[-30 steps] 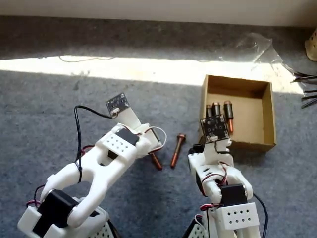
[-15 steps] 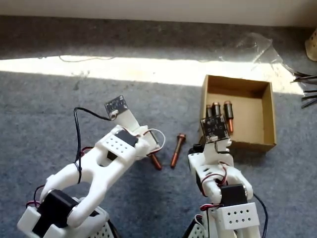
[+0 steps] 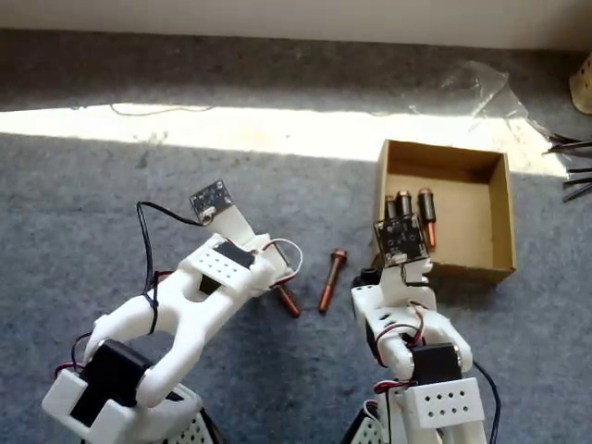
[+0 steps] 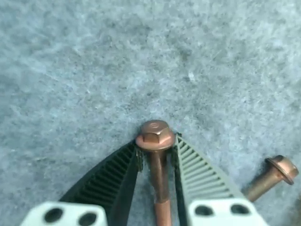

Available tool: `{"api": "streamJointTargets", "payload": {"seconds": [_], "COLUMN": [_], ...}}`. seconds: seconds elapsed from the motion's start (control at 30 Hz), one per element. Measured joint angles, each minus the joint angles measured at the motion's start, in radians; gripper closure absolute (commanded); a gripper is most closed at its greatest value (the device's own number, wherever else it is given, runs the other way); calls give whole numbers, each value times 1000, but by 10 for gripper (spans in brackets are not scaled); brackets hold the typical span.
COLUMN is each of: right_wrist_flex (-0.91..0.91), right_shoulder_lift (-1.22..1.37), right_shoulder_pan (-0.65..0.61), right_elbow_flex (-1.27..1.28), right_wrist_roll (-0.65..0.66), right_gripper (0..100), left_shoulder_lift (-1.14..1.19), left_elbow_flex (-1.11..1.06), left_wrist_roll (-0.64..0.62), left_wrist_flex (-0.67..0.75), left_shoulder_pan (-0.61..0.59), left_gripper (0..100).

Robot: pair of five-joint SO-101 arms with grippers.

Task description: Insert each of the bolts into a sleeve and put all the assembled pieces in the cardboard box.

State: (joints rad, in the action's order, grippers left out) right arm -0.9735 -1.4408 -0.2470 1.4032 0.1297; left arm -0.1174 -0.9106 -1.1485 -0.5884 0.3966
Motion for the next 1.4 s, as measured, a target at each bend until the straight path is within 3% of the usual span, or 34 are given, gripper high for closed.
{"api": "streamJointTargets", "payload": {"seconds": [0.2,0.33,0.63,0.77,0.97,1.2,1.4], "right_wrist_flex": [0,0,0,0,0,0,0], "right_shoulder_lift": [0,0,0,0,0,0,0], "right_shoulder_pan": [0,0,0,0,0,-2,-2], "right_elbow_flex": [0,0,0,0,0,23,23], "right_wrist_roll": [0,0,0,0,0,0,0], "right_gripper": [995,995,995,995,995,995,995], "left_shoulder_lift": [8,8,0,-89,-327,-480,-491], "left_elbow_flex": [31,32,41,41,40,40,46], "left_wrist_roll": [0,0,0,6,207,348,703], "left_wrist_flex": [-35,-37,-38,-126,-219,-293,-295], "left_shoulder_pan": [-5,-6,-6,-8,-9,-8,-120], "left_gripper": [894,994,979,979,980,980,976]}}
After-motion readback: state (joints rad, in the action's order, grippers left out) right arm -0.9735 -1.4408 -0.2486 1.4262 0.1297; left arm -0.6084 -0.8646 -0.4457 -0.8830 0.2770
